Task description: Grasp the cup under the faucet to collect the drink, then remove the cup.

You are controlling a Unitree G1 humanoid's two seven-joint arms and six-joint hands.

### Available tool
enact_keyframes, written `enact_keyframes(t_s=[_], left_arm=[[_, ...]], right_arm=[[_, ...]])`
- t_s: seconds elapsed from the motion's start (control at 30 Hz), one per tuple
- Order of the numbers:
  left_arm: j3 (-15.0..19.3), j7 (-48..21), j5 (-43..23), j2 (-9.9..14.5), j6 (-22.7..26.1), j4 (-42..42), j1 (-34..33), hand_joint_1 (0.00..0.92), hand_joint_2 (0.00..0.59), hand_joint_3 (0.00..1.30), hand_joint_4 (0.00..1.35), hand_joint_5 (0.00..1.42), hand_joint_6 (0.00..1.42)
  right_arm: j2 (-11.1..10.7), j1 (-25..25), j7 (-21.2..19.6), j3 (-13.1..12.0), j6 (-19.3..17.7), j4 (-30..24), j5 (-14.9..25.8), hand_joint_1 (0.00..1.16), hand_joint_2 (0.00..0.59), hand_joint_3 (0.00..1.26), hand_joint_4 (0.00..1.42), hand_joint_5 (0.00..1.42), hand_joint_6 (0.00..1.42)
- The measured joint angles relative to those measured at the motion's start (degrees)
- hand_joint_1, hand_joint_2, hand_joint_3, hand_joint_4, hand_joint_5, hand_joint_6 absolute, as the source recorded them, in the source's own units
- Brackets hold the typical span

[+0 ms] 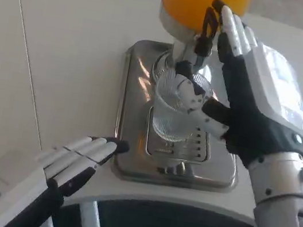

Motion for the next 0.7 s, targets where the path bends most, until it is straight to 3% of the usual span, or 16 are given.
enact_keyframes(t_s=[0.23, 0.7], left_arm=[[0.0, -0.6, 1.2, -0.4, 0.0, -0.7, 1.1, 0.091, 0.105, 0.10, 0.00, 0.10, 0.24], [0.0, -1.5, 1.6, -0.5, -0.1, -1.7, 1.2, 0.080, 0.106, 0.10, 0.00, 0.10, 0.23]], right_arm=[[-0.1, -0.2, -2.2, 1.3, 0.0, 0.5, 3.3, 0.38, 0.517, 0.00, 0.00, 0.00, 0.00], [-3.4, -0.5, -5.9, 2.7, -1.3, 3.3, 8.5, 0.37, 0.524, 0.00, 0.00, 0.00, 0.00]])
